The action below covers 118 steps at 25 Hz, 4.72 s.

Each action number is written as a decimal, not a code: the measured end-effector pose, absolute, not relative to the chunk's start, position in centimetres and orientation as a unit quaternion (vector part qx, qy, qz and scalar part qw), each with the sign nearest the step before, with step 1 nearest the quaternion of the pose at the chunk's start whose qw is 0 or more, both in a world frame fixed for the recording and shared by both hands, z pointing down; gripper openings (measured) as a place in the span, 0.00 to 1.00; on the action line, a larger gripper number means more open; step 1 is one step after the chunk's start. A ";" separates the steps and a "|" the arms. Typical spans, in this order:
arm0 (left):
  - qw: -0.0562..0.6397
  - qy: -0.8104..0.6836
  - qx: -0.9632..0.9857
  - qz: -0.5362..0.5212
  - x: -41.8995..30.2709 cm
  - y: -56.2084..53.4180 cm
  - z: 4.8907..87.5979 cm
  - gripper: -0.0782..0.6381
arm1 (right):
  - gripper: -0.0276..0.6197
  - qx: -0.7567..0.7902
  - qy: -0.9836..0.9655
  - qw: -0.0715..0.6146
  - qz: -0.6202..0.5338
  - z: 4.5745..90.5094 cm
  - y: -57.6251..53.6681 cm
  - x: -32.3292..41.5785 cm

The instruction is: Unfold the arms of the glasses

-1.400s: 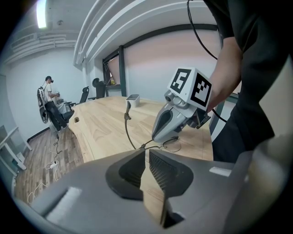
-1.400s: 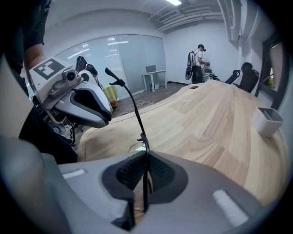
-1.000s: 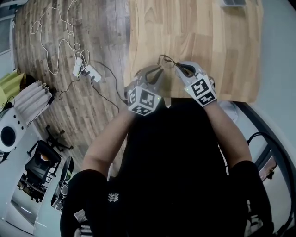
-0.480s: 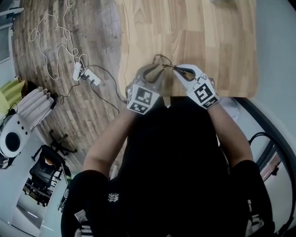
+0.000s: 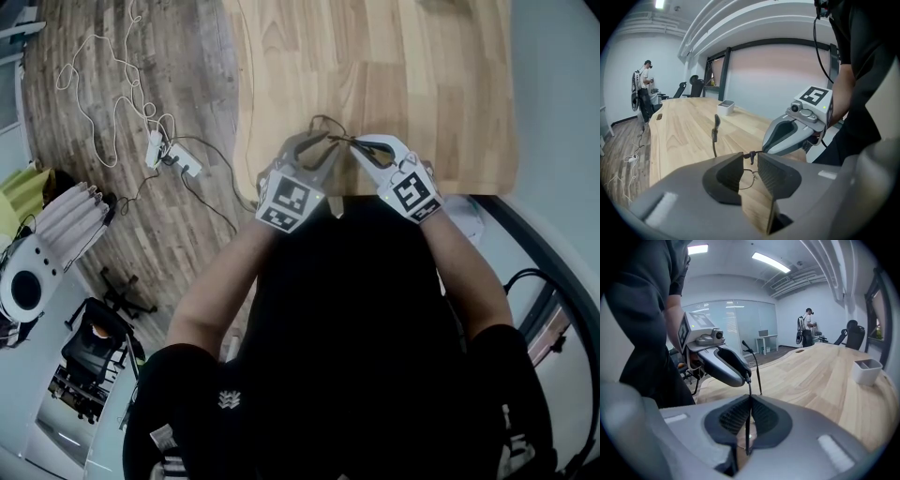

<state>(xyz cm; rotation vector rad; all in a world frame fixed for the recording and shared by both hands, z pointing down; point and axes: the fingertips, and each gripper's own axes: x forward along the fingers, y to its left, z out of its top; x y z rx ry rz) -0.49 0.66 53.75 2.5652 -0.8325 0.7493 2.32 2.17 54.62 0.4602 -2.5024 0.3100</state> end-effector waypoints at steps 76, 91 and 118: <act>0.132 -0.285 0.924 0.217 12.6 10.5 46.6 0.25 | 0.10 0.368 -0.897 0.195 0.150 48.7 8.6 17.6; 0.084 -0.450 0.883 0.103 2.9 5.9 35.6 0.12 | 0.08 0.361 -0.915 0.148 0.105 41.6 5.3 14.5; 0.097 -0.499 0.851 0.135 -5.5 3.1 36.5 0.12 | 0.04 0.411 -0.897 0.127 0.102 40.2 2.8 13.1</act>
